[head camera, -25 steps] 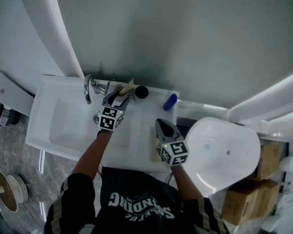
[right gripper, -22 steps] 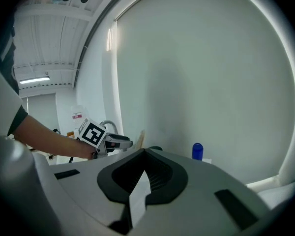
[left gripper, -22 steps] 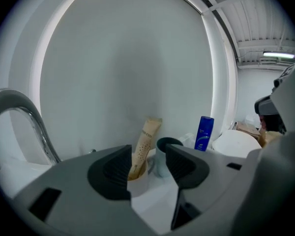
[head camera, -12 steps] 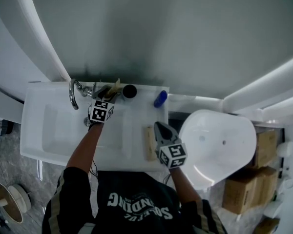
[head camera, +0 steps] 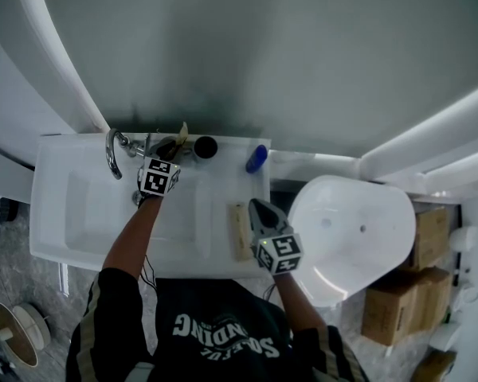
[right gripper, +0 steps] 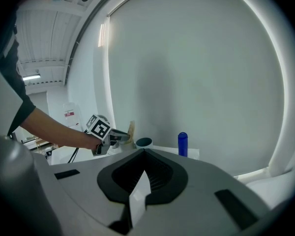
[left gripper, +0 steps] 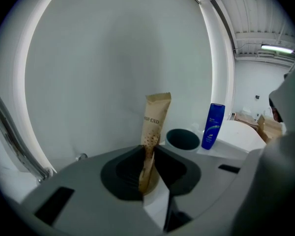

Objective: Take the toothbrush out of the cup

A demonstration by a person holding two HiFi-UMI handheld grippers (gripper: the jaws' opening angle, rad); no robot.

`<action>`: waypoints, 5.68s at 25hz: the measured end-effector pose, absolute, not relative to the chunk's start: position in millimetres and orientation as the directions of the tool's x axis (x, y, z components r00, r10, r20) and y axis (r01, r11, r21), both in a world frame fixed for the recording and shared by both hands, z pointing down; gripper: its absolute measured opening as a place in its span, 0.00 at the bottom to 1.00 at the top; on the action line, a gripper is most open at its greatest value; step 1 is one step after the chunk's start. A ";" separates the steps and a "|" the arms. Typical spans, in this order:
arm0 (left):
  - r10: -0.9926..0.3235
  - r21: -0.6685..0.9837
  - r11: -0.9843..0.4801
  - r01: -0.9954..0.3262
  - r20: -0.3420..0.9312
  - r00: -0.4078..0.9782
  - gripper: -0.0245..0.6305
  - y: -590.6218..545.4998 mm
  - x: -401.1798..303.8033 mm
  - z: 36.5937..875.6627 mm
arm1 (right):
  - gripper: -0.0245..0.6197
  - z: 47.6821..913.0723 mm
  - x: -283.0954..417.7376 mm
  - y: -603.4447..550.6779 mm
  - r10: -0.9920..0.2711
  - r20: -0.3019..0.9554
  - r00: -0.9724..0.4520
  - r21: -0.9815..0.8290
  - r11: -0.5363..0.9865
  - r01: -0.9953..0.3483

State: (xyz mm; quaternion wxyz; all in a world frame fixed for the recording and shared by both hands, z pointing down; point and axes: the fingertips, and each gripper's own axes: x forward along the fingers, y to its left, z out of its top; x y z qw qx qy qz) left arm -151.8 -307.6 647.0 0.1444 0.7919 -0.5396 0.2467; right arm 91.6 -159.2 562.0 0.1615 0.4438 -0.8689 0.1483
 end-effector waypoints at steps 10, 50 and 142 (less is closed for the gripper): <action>-0.840 -0.059 -0.363 -0.930 0.453 0.299 0.13 -299.1 -161.9 595.1 | 0.03 554.7 92.7 -160.3 -0.725 0.386 -0.570 -0.117 0.574 -0.810; -0.623 0.310 -0.573 -0.759 0.437 0.649 0.13 -149.8 -36.0 616.4 | 0.03 561.2 97.5 -133.7 -0.693 0.372 -0.617 -0.140 0.615 -0.776; -0.840 0.115 -0.464 -0.878 0.258 0.478 0.04 -115.9 -336.4 515.1 | 0.03 504.5 -161.4 -140.3 -0.736 0.222 -0.639 -0.060 0.644 -0.763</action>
